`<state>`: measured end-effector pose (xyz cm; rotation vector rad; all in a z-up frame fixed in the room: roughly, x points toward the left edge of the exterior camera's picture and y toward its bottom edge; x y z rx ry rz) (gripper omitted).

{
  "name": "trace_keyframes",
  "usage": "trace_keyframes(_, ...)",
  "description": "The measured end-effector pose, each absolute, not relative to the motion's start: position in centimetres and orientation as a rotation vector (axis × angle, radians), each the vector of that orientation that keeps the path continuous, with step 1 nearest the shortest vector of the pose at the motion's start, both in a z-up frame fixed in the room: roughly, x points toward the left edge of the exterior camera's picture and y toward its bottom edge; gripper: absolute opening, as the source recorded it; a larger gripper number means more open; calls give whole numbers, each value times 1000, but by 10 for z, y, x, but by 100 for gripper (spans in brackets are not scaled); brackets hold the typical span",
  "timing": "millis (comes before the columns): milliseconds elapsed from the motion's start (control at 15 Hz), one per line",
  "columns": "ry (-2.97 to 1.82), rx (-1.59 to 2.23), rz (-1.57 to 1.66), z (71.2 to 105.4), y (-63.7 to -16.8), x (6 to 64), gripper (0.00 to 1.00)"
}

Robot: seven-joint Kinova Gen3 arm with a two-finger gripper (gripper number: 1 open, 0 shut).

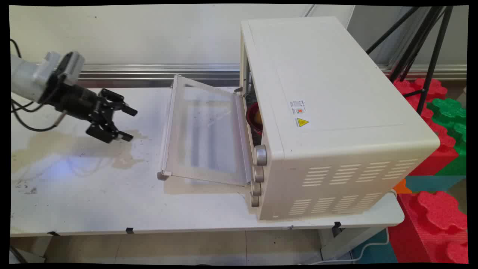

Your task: Close the oven

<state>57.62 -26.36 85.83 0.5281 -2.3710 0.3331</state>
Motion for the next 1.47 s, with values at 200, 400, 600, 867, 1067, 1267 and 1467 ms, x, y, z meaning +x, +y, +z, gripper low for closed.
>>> trace_keyframes(200, -2376, 512, 335, 842, -276, 567, 100)
trace_keyframes(400, -2381, 500, 336, 827, -286, 560, 100)
trace_keyframes(600, -2385, 490, 336, 816, -293, 556, 100)
trace_keyframes(867, -2385, 484, 337, 806, -299, 552, 100)
trace_keyframes(1067, -2382, 478, 337, 801, -302, 548, 100)
trace_keyframes(1267, -2379, 474, 338, 798, -305, 547, 100)
trace_keyframes(1467, -2375, 473, 340, 795, -308, 545, 0)
